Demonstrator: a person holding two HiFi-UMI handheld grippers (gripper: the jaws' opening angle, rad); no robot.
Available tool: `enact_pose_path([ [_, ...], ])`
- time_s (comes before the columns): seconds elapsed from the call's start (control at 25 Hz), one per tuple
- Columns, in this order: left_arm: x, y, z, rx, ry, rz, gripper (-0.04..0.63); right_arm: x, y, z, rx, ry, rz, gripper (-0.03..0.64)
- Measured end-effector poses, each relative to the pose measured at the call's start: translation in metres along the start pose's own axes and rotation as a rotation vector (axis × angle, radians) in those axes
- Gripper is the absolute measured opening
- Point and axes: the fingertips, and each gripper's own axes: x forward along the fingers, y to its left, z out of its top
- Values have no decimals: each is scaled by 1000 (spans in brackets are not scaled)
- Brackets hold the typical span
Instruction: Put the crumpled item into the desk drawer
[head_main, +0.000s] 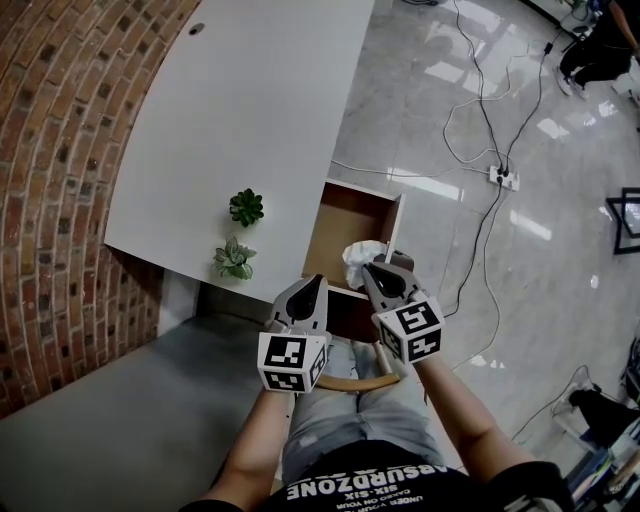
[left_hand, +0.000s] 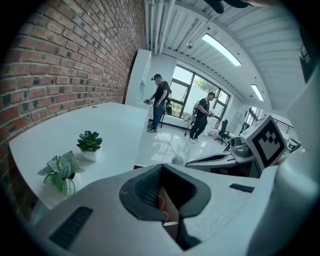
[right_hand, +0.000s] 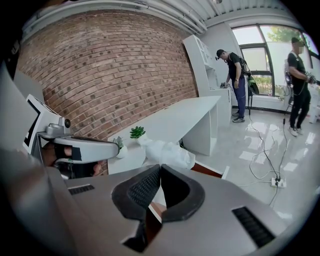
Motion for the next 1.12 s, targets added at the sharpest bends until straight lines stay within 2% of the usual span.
enact_pose_path([
  [1.12, 25, 16, -33, -19, 40, -2, 6, 29, -11, -21, 21, 28, 0, 0],
])
